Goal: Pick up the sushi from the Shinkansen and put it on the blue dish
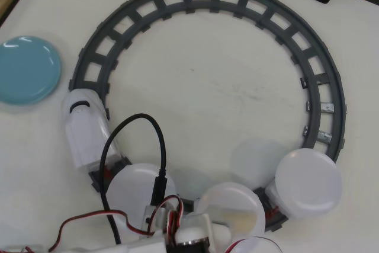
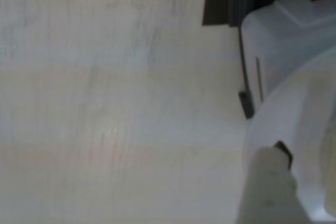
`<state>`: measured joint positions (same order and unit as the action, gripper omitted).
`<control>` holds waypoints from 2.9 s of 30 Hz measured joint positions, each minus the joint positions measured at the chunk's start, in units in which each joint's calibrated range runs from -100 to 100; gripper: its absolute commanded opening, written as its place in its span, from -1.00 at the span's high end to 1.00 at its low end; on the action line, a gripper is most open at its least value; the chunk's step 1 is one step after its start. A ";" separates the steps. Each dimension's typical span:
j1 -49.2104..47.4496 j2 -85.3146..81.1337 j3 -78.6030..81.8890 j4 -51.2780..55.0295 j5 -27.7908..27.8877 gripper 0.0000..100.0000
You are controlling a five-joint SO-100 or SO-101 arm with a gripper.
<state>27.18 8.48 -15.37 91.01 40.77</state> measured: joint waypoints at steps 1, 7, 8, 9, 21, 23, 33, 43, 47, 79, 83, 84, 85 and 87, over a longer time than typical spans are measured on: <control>-0.33 0.00 0.00 0.92 0.00 0.44; -2.29 0.00 0.00 3.11 0.00 0.35; -2.29 0.08 0.00 3.11 0.00 0.35; -2.21 0.17 0.00 3.11 0.00 0.35; -2.78 0.34 0.00 3.11 0.00 0.35; -3.51 0.34 1.10 3.11 0.10 0.35; -5.23 0.34 2.84 3.11 0.00 0.36; -5.64 0.34 8.78 3.11 -0.05 0.36; -5.64 0.34 8.78 3.11 -0.67 0.37; -10.13 -0.08 9.15 4.96 -3.88 0.91; -15.20 -0.34 4.67 7.06 -5.85 0.91; -16.67 -0.93 4.67 7.14 -6.57 0.91; -18.14 -1.77 4.67 7.14 -7.04 0.91; -21.90 -4.72 4.76 7.14 -8.02 0.91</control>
<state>5.27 3.75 -10.61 98.15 32.75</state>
